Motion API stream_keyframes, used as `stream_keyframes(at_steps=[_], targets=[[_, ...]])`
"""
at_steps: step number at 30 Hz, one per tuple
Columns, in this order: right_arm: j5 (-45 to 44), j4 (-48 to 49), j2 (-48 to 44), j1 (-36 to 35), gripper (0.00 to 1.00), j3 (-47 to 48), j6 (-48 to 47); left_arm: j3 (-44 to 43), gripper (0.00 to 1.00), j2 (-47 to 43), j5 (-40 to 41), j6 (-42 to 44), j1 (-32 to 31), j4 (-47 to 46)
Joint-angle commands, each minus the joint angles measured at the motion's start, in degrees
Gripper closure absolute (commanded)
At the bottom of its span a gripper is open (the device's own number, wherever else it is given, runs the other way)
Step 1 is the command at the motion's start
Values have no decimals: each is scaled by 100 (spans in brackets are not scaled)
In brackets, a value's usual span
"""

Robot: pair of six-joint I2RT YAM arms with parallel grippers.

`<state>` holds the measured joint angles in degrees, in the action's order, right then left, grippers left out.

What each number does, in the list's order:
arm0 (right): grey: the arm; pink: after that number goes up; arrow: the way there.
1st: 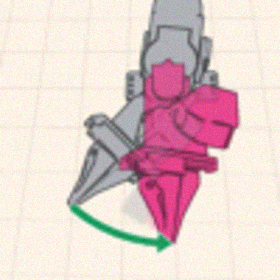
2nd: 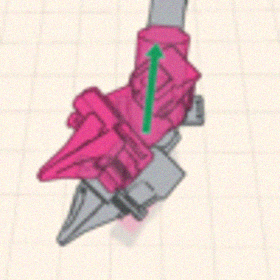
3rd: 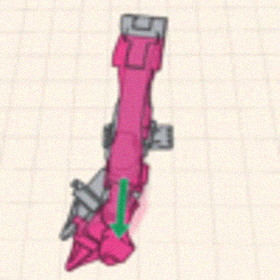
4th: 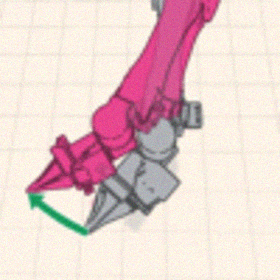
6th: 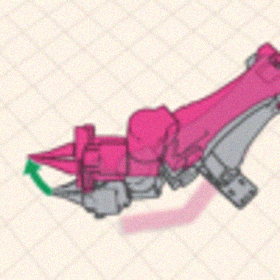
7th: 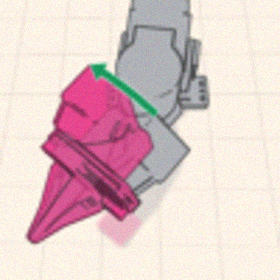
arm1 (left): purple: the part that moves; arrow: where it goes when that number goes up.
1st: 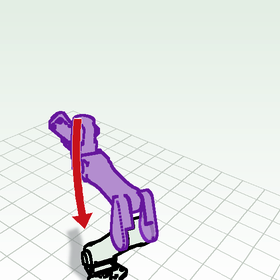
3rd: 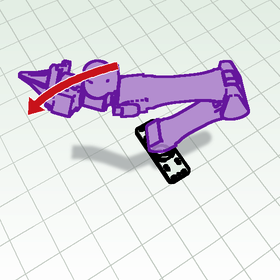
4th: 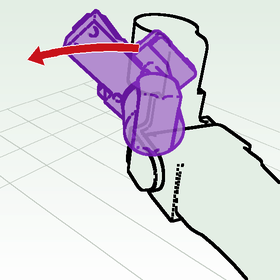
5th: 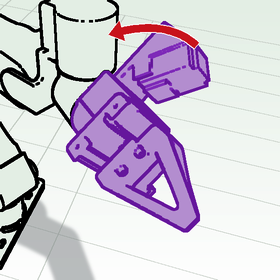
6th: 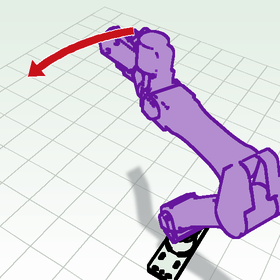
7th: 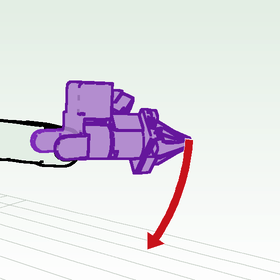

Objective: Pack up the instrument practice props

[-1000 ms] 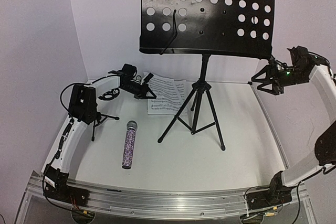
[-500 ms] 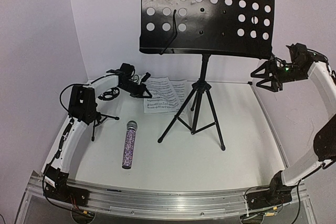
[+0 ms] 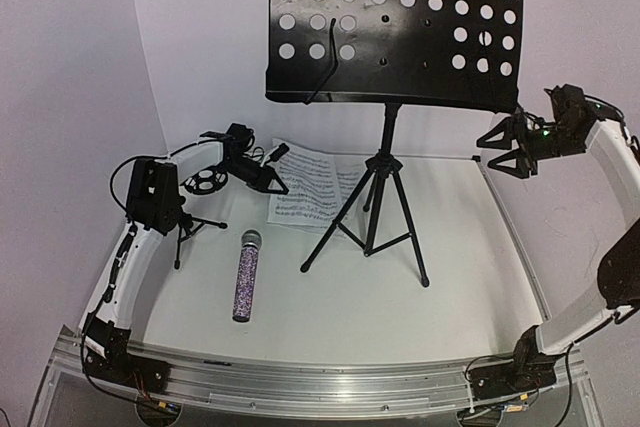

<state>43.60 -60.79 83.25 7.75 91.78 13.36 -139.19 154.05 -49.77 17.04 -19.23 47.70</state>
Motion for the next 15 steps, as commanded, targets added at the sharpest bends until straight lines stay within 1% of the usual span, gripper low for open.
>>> stream_keyframes(at_steps=[1, 4, 6, 10, 14, 15], targets=[[-19, 170, -297, 13, 32, -117, 177, 10, 100, -661, -866, 235, 56, 65], [-99, 216, -400, -48, 32, -185, 299, -33, 100, -734, -1203, 205, 84, 73], [-168, 243, -449, -123, 32, -235, 406, -82, 100, -703, -1279, 180, 83, 122], [-416, 310, -523, -377, 31, -296, 575, -198, 100, -497, -1321, 681, 117, 829], [-751, 392, -542, -720, 31, -328, 768, -279, 100, -261, -847, 1129, 125, 1239], [-838, 423, -531, -942, 31, -330, 800, -316, 100, -186, -665, 1177, 128, 1241]])
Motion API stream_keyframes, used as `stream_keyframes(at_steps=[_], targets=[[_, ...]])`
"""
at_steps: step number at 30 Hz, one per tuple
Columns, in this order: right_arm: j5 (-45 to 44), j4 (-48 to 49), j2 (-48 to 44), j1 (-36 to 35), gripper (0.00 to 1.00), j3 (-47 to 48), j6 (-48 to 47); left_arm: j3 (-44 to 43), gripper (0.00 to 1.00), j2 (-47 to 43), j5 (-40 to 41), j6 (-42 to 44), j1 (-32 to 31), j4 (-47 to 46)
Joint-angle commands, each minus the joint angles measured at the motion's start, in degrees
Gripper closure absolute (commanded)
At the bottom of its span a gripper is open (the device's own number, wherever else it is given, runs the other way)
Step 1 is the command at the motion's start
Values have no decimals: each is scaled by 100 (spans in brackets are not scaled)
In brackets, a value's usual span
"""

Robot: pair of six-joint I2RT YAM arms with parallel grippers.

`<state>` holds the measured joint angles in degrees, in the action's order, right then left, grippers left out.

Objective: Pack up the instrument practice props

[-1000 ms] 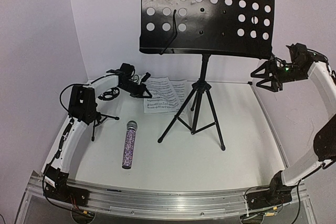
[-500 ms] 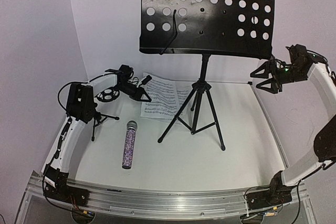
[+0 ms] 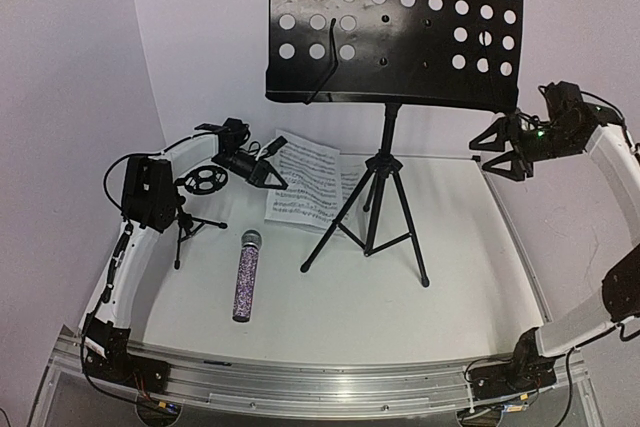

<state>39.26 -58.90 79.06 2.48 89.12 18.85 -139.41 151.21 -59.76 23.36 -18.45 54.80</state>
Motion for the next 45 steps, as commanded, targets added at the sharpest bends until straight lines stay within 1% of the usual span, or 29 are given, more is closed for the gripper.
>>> stream_keyframes(at_steps=[1, 5, 8, 11, 12, 14, 15, 16, 19, 23, 25, 26, 27, 28, 30, 31, 32, 34, 35, 37, 41, 43, 45], targets=[[-484, 260, -92, -561, 31, -69, 294, -333, 100, 172, 548, 545, 49, 476], [-603, 308, 14, -949, 31, -65, 440, -388, 99, 213, 1242, 237, 44, -124], [-604, 316, 68, -1058, 31, -65, 462, -329, 89, 79, 1691, 36, 40, -741], [-613, 327, 64, -1104, 30, -84, 459, -333, 70, 55, 2099, 54, 27, -1007], [-613, 335, 50, -1113, 30, -100, 460, -288, 62, 41, 2330, 116, 13, -1064], [-619, 343, 4, -1127, 30, -139, 452, -165, 39, 5, 2902, 226, -15, -1299], [-625, 351, -24, -1135, 30, -163, 455, -152, 33, -11, 3115, 241, -19, -1420], [-633, 360, -53, -1141, 30, -197, 460, -156, 30, -37, 3274, 259, -20, -1512], [-655, 389, -168, -1150, 30, -303, 478, -169, 27, -151, 3433, 407, -49, -1642], [-655, 457, -313, -1170, 29, -462, 489, -292, 26, -275, 3618, 543, -124, -1630], [-640, 493, -376, -1171, 29, -543, 447, -319, 28, -399, 3456, 668, -148, -1515], [-628, 509, -393, -1171, 29, -571, 405, -318, 30, -474, 3185, 855, -163, -1303], [-611, 526, -411, -1171, 29, -601, 357, -304, 31, -565, 2737, 1183, -186, -1019], [-581, 540, -415, -1165, 29, -622, 314, -280, 32, -649, 2070, 1624, -217, -633], [-498, 557, -409, -1172, 29, -648, 212, -269, 31, -734, 1270, 2708, -307, 254], [-460, 566, -409, -1172, 29, -666, 156, -227, 31, -757, 1039, 3132, -365, 670], [-435, 569, -416, -1171, 29, -682, 96, -126, 30, -770, 973, 3468, -429, 978], [-389, 572, -436, -1173, 29, -733, -17, 195, 28, -774, 1062, 3878, -543, 1145], [-367, 584, -448, -1167, 29, -767, -70, 387, 27, -770, 1187, 3911, -586, 1070], [-350, 589, -470, -1171, 29, -810, -155, 810, 24, -767, 1540, 3803, -684, 526], [-364, 599, -555, -1170, 28, -930, -290, 1440, 20, -711, 2212, 3768, -960, -944], [-362, 611, -582, -1171, 28, -962, -330, 1573, 19, -656, 2328, 3847, -1018, -1464], [-326, 649, -586, -1169, 28, -999, -333, 1709, 19, -623, 2217, 4063, -1030, -1692]])
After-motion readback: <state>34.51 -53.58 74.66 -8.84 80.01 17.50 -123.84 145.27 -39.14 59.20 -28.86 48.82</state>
